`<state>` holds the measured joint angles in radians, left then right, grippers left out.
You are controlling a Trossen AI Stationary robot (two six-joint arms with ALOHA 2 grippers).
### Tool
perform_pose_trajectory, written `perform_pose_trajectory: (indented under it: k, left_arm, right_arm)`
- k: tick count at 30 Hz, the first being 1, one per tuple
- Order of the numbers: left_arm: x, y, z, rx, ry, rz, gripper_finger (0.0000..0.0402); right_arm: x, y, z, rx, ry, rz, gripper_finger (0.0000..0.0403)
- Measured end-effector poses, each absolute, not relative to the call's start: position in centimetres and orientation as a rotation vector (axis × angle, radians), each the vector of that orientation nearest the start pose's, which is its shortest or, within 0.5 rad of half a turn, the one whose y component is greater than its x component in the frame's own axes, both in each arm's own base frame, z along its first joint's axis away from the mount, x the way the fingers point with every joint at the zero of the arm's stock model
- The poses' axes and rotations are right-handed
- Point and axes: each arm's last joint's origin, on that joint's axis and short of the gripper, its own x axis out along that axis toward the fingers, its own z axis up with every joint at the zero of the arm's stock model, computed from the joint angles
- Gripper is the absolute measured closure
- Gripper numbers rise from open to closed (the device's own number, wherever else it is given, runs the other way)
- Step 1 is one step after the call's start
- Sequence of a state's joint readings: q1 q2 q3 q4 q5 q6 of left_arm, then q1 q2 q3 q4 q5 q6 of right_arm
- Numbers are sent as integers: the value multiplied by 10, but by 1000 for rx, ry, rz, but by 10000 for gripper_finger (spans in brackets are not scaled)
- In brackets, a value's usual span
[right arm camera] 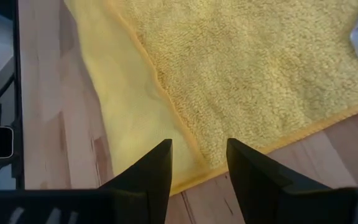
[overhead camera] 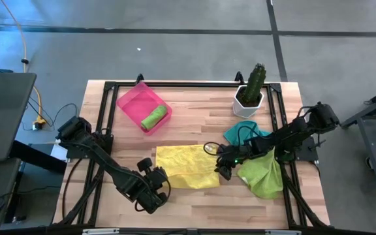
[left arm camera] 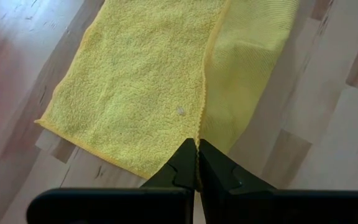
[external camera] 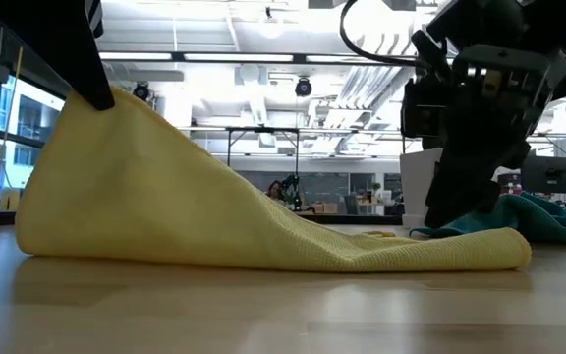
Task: Roll microfiber towels into tight, uniform cylinder then place into a basket
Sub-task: Roll the yellow microfiber cloth
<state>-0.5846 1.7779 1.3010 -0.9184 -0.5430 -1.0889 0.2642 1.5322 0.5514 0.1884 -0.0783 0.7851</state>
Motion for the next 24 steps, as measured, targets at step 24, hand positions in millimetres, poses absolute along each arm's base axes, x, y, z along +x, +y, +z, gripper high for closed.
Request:
perform_pose_trajectory:
  k: [24]
  left_arm:
    - [288,-173,212,-185,994,560,401]
  right_arm:
    - [263,91,115,748,900,116,258]
